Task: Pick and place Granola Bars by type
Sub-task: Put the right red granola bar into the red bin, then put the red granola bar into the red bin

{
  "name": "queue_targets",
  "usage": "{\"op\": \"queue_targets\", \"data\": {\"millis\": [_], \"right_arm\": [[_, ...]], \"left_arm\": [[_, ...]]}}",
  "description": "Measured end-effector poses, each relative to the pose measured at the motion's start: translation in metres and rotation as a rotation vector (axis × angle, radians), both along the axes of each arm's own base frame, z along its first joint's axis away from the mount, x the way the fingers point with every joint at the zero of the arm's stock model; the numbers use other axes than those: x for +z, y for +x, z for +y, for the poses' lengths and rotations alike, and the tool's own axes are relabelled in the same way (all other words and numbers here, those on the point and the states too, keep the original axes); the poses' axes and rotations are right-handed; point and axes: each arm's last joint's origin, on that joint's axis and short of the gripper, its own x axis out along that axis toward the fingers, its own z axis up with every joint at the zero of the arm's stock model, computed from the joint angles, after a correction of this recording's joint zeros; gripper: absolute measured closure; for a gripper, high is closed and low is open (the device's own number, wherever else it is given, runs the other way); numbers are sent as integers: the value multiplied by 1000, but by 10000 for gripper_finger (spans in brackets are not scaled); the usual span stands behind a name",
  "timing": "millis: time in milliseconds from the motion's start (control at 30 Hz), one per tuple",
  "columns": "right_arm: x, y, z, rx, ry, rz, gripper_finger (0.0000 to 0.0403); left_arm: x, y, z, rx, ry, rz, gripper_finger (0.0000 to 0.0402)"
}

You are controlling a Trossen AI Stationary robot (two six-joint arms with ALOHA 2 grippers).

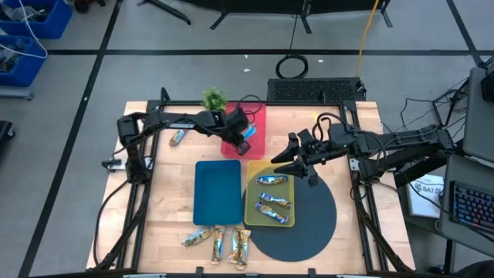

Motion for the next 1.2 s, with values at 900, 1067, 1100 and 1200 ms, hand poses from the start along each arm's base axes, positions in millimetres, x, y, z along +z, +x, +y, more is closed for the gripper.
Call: {"op": "queue_targets", "data": {"millis": [900, 1067, 1100, 1200], "right_arm": [[-34, 8, 4, -18, -2, 296, 239], [-57, 26, 19, 38, -14, 383, 239], [-59, 30, 22, 57, -11, 380, 239], [-64, 38, 28, 81, -2, 362, 239]], "left_arm": [[72, -50, -3, 274, 93, 18, 230], [95, -89, -10, 499, 248, 169, 246], [97, -95, -10, 521, 277, 199, 250], [95, -109, -6, 550, 293, 278, 261]]}}
